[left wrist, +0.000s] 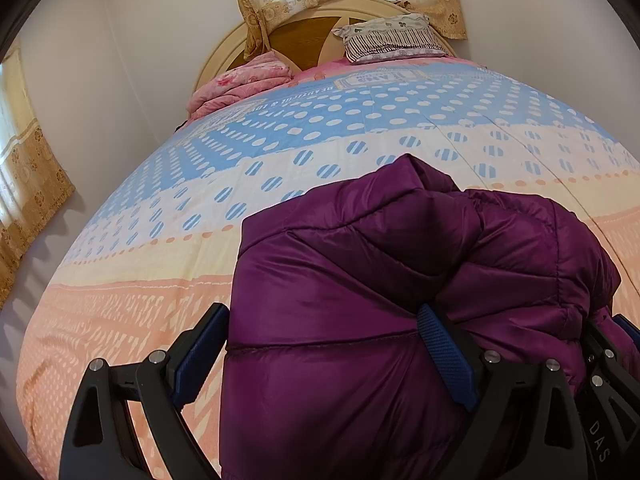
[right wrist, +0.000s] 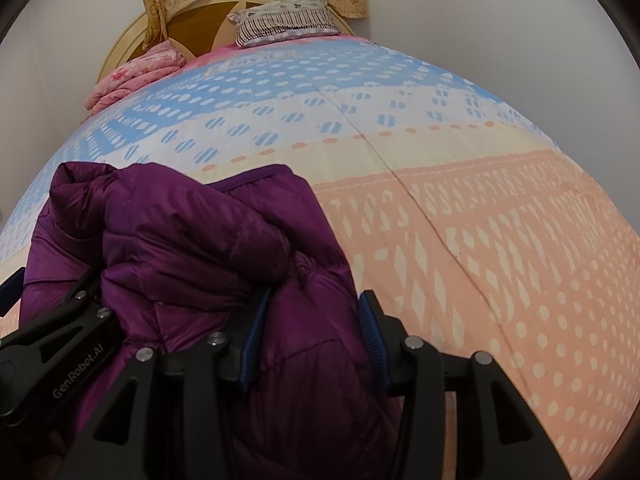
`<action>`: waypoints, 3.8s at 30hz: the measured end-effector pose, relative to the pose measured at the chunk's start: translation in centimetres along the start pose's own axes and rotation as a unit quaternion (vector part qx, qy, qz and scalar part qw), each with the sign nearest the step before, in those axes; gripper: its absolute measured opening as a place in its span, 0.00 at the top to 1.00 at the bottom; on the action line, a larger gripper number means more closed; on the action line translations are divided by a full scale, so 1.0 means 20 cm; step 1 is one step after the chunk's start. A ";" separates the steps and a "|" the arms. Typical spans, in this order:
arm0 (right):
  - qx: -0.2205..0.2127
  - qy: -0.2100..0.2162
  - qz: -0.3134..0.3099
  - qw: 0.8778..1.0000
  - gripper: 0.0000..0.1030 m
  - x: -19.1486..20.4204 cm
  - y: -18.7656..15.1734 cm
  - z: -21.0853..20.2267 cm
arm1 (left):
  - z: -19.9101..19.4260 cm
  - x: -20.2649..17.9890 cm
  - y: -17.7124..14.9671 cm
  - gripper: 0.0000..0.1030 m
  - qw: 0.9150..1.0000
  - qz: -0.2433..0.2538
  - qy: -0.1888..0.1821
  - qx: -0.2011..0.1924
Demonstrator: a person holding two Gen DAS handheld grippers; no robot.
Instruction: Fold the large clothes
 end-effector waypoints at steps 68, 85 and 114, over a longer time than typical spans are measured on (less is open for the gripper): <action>0.003 0.124 0.041 0.991 0.29 -0.15 -0.14 -0.23 | -0.35 0.24 -0.33 0.01 0.988 -0.100 -0.121 0.015; 0.010 0.162 0.032 0.986 0.56 -0.11 -0.16 -0.23 | -0.38 0.12 -0.31 0.29 0.983 -0.067 -0.170 -0.007; -0.056 0.257 0.023 0.965 0.83 0.13 -0.12 -0.62 | -0.89 0.39 -0.15 0.77 0.982 -0.035 -0.152 -0.106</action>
Point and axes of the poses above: each gripper's, at about its wrist camera, not at the fingertips, and z roughly the way its jaws point, x to its left, y to its top, the point moved 5 cm from there along z, roughly the way its jaws point, and after that the axes turned 13 degrees about -x, right-handed, at the moved point
